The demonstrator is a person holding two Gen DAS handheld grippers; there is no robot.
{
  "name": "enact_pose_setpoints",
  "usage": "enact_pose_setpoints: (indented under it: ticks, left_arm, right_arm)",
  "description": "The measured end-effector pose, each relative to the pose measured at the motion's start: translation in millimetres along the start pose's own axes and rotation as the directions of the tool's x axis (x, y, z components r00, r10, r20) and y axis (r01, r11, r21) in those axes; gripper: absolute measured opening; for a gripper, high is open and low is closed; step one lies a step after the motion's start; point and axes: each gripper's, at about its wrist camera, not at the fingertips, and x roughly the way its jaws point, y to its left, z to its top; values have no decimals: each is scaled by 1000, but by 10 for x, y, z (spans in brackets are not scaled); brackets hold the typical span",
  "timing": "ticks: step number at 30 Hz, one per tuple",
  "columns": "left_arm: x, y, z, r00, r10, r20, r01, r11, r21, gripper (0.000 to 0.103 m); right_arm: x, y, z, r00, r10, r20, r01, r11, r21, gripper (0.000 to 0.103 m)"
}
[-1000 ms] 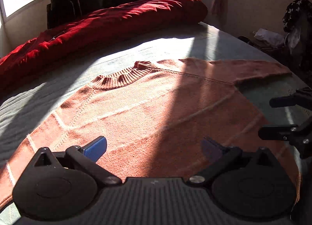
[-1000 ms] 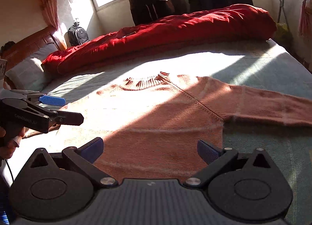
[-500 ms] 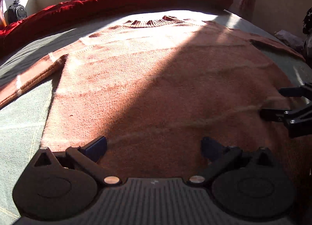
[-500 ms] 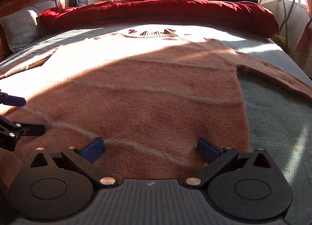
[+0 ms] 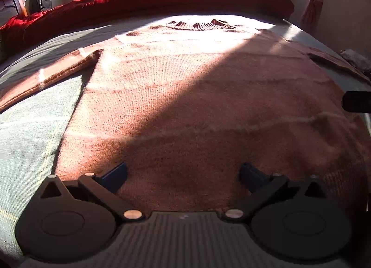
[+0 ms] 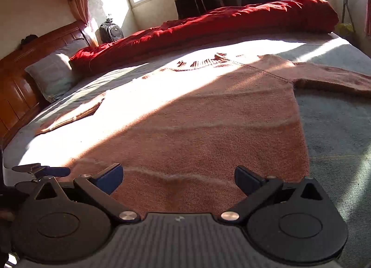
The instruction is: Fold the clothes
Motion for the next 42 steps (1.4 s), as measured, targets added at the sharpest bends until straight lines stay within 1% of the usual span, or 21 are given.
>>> enact_pose_setpoints:
  ticks: [2,3,4,8,12,15,18,20,21,22,24,25,28,31,34,36,39,41,42]
  left_arm:
    - [7,4,1,1000,-1,-1,1,1000,-3,102]
    - [11,6,2,1000,-2,-2,2,1000,-5,102]
    - [14,8,2,1000,-2,-2,2,1000,-6,102]
    - [20,-3,8,1000,0,-5,-1,1000,-7,103]
    - [25,4,2,1000,-1,0,1,1000,-12,103]
    - [18,18,-12,1000,-8,6,8,1000,-13,103]
    - [15,22,-15,1000,-11,8,11,1000,-11,103]
    - [11,20,-21,1000,-12,11,12,1000,-9,103]
    - [9,21,-25,1000,-12,13,12,1000,-8,103]
    - [5,26,-34,1000,-15,18,15,1000,-7,103]
    - [-4,35,-50,999,-22,27,22,1000,-4,103]
    - [-10,37,-56,999,-24,30,24,1000,-1,103]
    - [-44,6,-26,999,-13,32,13,1000,12,102]
    - [-102,-65,73,999,-9,51,9,1000,-2,102]
    - [-125,-206,196,996,-39,82,38,999,19,102]
    - [-57,-384,285,996,-53,74,48,997,68,102]
    - [91,-605,324,997,-54,49,48,992,116,102]
    - [201,-671,312,997,-72,7,71,991,111,102]
    - [245,-681,292,998,-65,-8,66,993,100,103]
  right_arm:
    - [86,41,47,998,66,-17,-65,998,23,103]
    - [148,60,51,997,73,-34,-73,997,28,103]
    - [198,74,39,996,72,-53,-71,997,25,103]
    - [340,110,-85,991,23,-130,-27,999,-26,103]
    - [207,63,-199,988,14,-154,-20,999,-36,103]
    - [63,-17,-252,988,26,-151,-26,1000,6,103]
    - [-45,9,-166,993,17,-114,-14,999,31,103]
    - [-77,29,-84,998,-17,-56,18,1000,6,103]
    - [-57,23,-50,998,-41,-41,40,999,-5,103]
    - [-26,10,-28,997,-63,-42,63,998,-8,103]
    - [114,-83,-49,985,-122,-126,127,991,29,103]
    - [142,-113,-96,980,-135,-147,142,989,36,103]
    - [78,-123,-260,980,-147,-136,148,989,-2,103]
    - [1,-118,-341,977,-167,-134,165,986,-20,103]
    - [-36,-121,-391,978,-168,-122,166,986,-26,103]
    - [-31,-116,-407,978,-171,-118,167,985,-39,103]
    - [-23,-87,-430,977,-181,-111,175,983,-64,103]
    - [-22,-66,-457,977,-186,-105,177,980,-89,103]
    - [-23,-60,-472,977,-188,-102,177,979,-102,103]
